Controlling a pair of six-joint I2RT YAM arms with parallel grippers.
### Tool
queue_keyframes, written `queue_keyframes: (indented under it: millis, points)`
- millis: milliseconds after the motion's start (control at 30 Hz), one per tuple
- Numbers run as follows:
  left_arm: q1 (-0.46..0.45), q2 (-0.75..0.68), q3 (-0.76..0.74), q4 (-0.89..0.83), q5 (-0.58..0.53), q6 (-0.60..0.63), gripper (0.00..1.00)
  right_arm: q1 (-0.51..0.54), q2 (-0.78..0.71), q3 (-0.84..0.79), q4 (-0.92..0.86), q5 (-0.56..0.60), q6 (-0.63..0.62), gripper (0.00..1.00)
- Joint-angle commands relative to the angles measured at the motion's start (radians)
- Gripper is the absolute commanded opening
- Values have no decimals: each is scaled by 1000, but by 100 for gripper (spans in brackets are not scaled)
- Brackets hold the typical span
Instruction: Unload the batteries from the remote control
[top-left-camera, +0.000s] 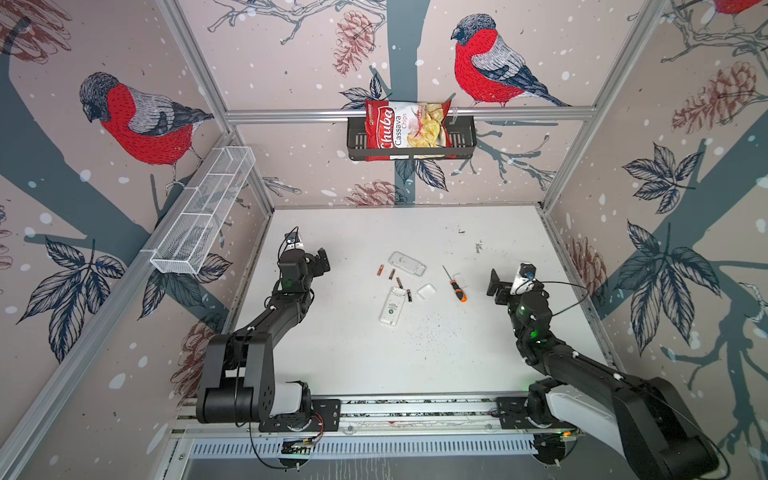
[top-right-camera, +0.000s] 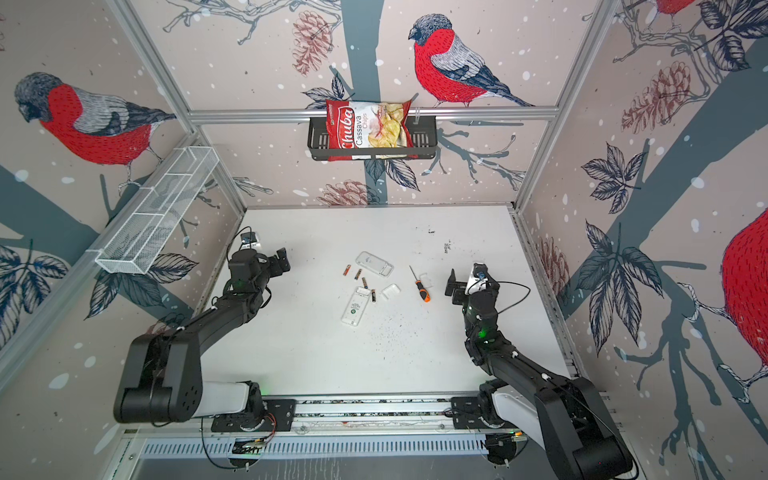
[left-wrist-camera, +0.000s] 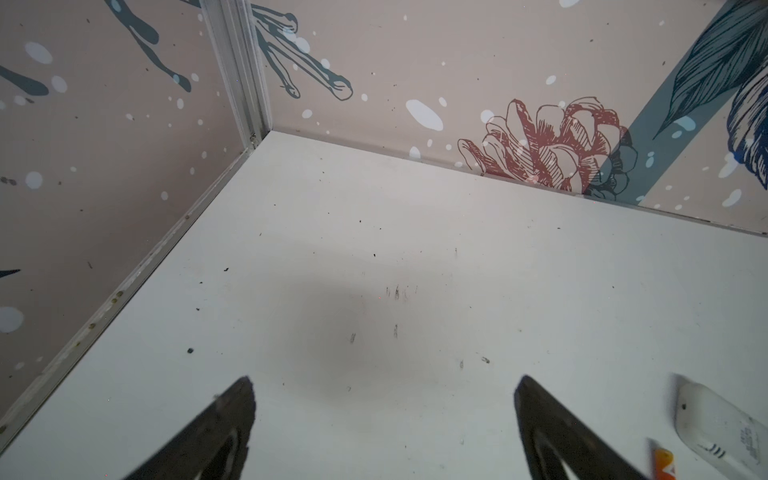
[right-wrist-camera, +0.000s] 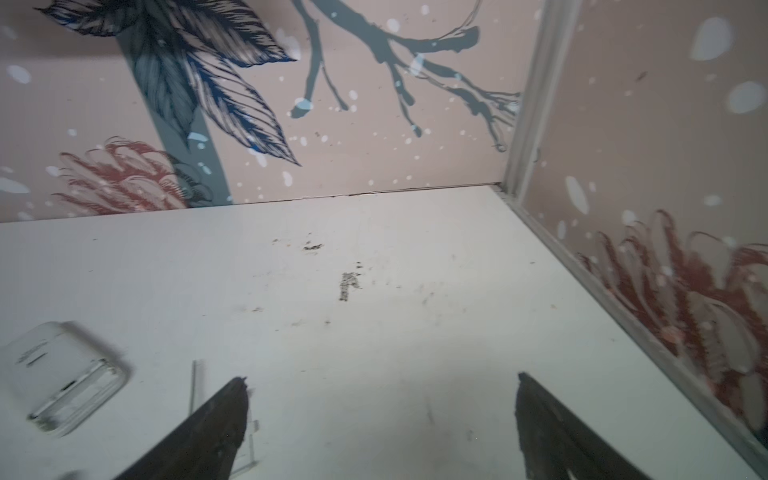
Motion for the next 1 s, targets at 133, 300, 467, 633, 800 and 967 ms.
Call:
queue_keyframes:
  millis: [133, 300, 467, 633, 800, 967]
  points:
    - [70, 50, -71, 290, 119, 13, 96, -89, 20, -105, 257, -12, 2, 99]
    - [138, 29, -112, 343, 199, 2, 96, -103, 4, -172, 387, -38, 3, 100]
    - [138, -5, -162, 400, 202, 17, 96, -115, 39, -176, 440, 6, 9, 100]
    - [138, -81, -218, 409, 167, 71, 96, -133, 117, -95, 372, 67, 22, 100]
    - [138, -126, -293, 488, 139, 111, 96, -141, 284, -40, 478, 96, -12, 100]
    - [138, -114, -301, 534, 137, 107, 96, -165, 442, -30, 640, 91, -10, 99]
